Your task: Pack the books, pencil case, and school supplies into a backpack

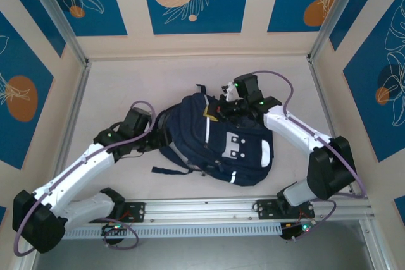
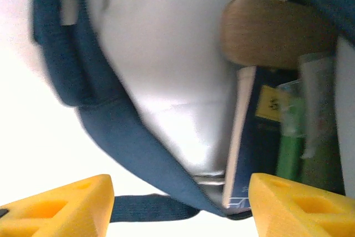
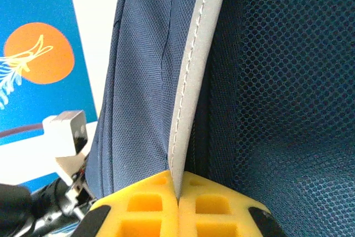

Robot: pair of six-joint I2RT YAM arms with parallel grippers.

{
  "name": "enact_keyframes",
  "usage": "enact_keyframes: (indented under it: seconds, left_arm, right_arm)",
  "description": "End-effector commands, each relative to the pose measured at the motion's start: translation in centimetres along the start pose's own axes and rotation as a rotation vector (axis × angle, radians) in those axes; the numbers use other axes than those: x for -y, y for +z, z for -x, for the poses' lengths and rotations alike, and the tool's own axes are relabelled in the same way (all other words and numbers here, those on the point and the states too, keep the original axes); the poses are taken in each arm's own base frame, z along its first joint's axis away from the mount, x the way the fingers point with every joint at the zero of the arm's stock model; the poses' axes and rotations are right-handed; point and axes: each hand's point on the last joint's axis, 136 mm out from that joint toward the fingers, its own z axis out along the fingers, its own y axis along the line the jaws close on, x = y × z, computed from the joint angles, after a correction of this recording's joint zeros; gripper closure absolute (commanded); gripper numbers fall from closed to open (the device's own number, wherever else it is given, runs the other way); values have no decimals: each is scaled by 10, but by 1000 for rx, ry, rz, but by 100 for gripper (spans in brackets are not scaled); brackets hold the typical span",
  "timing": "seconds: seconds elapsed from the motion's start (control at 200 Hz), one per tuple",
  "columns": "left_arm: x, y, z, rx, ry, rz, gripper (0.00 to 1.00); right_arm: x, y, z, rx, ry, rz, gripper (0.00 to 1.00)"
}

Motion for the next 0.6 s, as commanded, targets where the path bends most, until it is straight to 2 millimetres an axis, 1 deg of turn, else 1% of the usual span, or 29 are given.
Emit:
enact_keyframes:
  seconds: [0.0, 0.055, 0.11, 0.17, 0.245, 0.295, 0.31, 0.36, 0.4, 0.44, 0.505, 0.595]
  left_arm:
    - [-31, -14, 1, 50, 3, 135, 38]
    - [-37, -17, 1, 62, -3, 159, 39]
    - [-41, -17, -1, 61, -1, 168, 41]
    - [-44, -16, -4, 45, 4, 181, 43]
    - [-41, -14, -5, 30, 17, 163, 48]
    - [-31, -10, -6, 14, 35, 115, 50]
    - [-28, -9, -6, 9, 39, 99, 50]
    - [-13, -4, -8, -18, 58, 30, 50]
    - [-5, 0, -11, -44, 68, -5, 50]
    - [3, 4, -14, -67, 88, -34, 50]
    - [13, 9, -23, -97, 138, -56, 50]
    - [27, 17, -43, -133, 244, -61, 46]
  right_arm:
    - [0, -11, 34, 204, -8, -119, 100]
    - [12, -19, 39, 259, 21, -195, 100]
    - [29, -34, 43, 331, 78, -287, 100]
    - [40, -46, 46, 394, 114, -323, 100]
    - [45, -47, 47, 391, 137, -288, 100]
    - [45, -42, 44, 359, 149, -268, 100]
    - [45, -39, 44, 347, 145, -260, 96]
    - [39, -28, 41, 292, 115, -223, 75]
    - [34, -22, 38, 249, 87, -221, 64]
    - [29, -20, 35, 225, 43, -246, 58]
    - [24, -21, 29, 208, -45, -328, 52]
    - [29, -30, 21, 190, -113, -470, 47]
